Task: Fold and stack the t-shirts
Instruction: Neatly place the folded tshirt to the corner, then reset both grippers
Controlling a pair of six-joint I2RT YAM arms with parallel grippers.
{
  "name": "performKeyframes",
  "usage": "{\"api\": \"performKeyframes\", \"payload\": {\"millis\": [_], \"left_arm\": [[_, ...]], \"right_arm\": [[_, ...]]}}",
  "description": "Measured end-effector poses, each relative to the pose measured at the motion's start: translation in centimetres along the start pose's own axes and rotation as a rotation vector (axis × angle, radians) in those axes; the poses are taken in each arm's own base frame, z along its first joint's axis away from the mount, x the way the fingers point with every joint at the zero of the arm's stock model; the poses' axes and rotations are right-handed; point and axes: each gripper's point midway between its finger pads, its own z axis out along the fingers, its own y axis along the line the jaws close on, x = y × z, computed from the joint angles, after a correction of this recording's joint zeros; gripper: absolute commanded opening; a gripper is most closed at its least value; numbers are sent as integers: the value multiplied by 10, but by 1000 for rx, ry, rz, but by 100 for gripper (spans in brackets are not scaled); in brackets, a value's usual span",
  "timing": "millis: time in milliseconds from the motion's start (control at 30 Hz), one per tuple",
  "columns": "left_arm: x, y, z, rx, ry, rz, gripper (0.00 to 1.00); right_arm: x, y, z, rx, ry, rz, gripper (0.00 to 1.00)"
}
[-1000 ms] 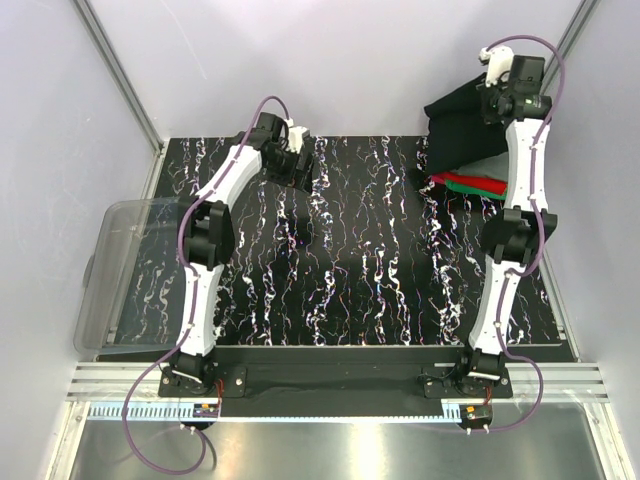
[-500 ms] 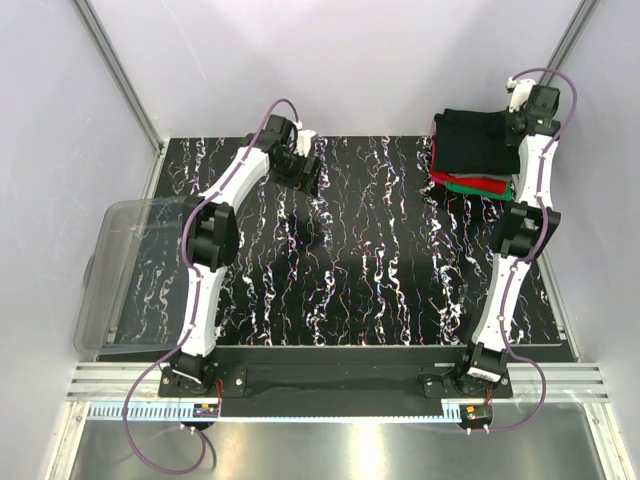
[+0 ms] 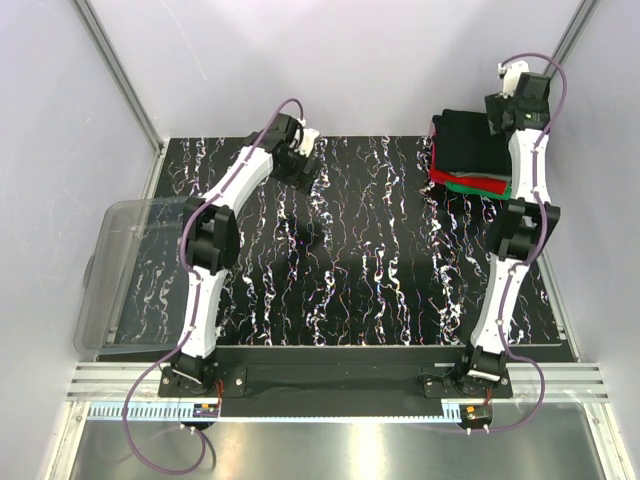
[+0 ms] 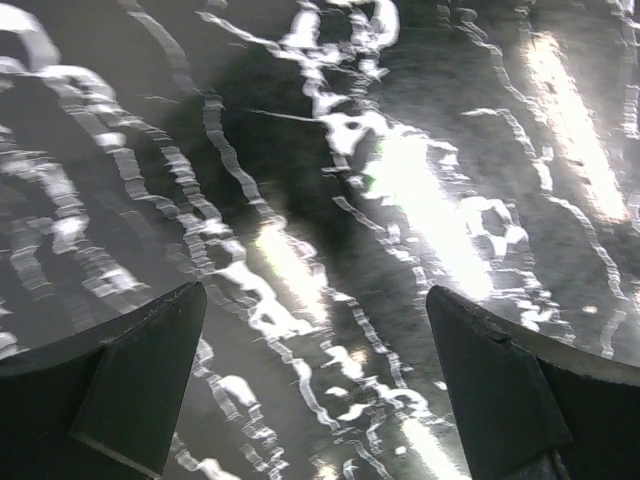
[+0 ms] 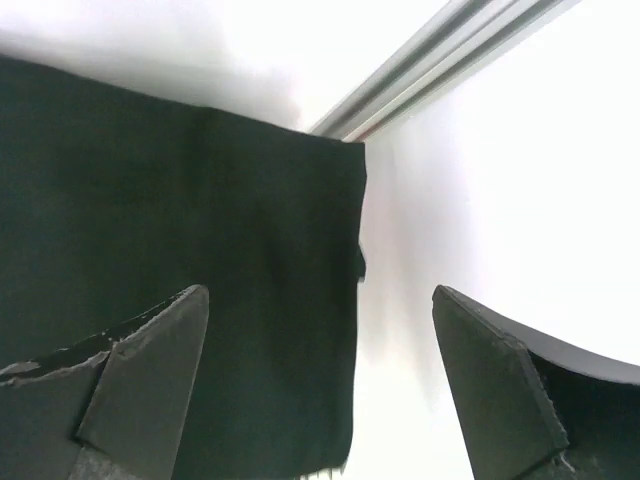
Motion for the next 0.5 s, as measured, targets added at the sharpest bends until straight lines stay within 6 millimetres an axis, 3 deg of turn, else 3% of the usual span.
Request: {"api": "performKeyframes", "payload": {"millis": [167,300,400,500], "left_arm": [[-30,20,-39,-129,-87,62,99],[-62,24,-100,-184,-225,86,99],[-72,19,-146,-198,-311,74,99],[-71,11,-181,-195,-366,46,99]], "right_arm": [[-52,23,-86,-86,-108,9,100],[-82,80,-175,-275,-228,81,100],[-85,135,-227,-416,-252,145,100],[-70,181,-251,-505,-211,189,100]]}}
